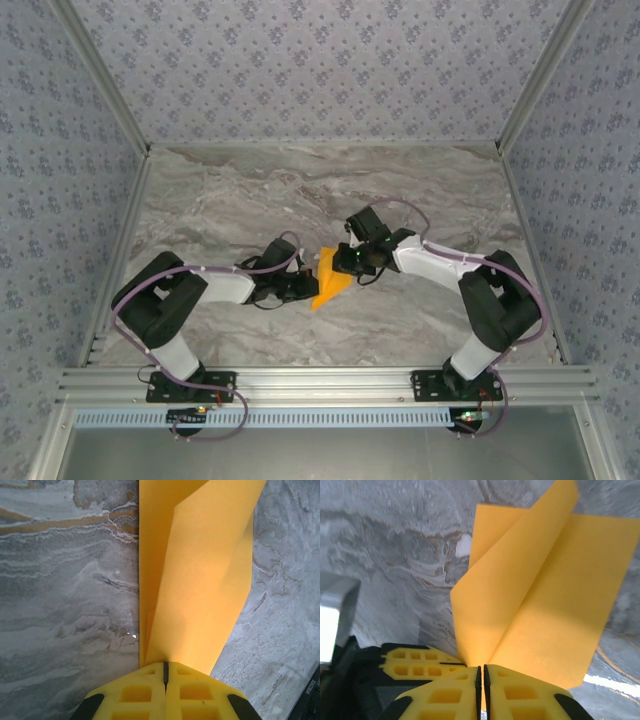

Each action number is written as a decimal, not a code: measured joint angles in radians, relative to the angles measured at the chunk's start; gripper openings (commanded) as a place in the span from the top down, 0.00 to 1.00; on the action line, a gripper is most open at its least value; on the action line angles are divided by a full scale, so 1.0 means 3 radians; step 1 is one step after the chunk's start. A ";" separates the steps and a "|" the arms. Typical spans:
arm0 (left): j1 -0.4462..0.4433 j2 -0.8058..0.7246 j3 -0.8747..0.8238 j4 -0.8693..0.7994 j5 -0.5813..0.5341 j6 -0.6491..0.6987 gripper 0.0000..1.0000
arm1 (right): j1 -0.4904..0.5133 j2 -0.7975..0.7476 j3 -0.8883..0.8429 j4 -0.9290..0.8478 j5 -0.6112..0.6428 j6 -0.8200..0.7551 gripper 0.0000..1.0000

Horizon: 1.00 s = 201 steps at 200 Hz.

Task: Fold a paper plane with a square sheet of paper (pick it up from the middle)
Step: Fourth fold the wing at the center of the table.

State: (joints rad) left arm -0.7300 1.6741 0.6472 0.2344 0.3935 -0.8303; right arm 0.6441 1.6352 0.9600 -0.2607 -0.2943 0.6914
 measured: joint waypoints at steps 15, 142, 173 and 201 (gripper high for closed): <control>-0.0006 0.0000 0.0008 -0.0014 -0.0005 0.0008 1.00 | 0.0008 0.0098 -0.0042 0.0114 -0.0098 -0.0039 0.92; -0.0011 0.0006 0.0053 -0.0100 -0.0028 0.0010 1.00 | 0.0025 0.0568 -0.0070 0.0512 -0.0463 -0.0116 0.93; -0.0011 0.0006 0.0053 -0.0100 -0.0028 0.0010 1.00 | -0.0047 0.0585 -0.0070 0.0525 -0.0519 -0.0116 0.93; -0.0011 0.0006 0.0053 -0.0100 -0.0028 0.0010 1.00 | -0.0074 0.0598 -0.0070 0.0529 -0.0558 -0.0182 0.93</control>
State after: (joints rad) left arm -0.7334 1.6760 0.6632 0.2043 0.3851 -0.8272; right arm 0.6220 1.8145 0.9390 -0.1020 -0.4618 0.6369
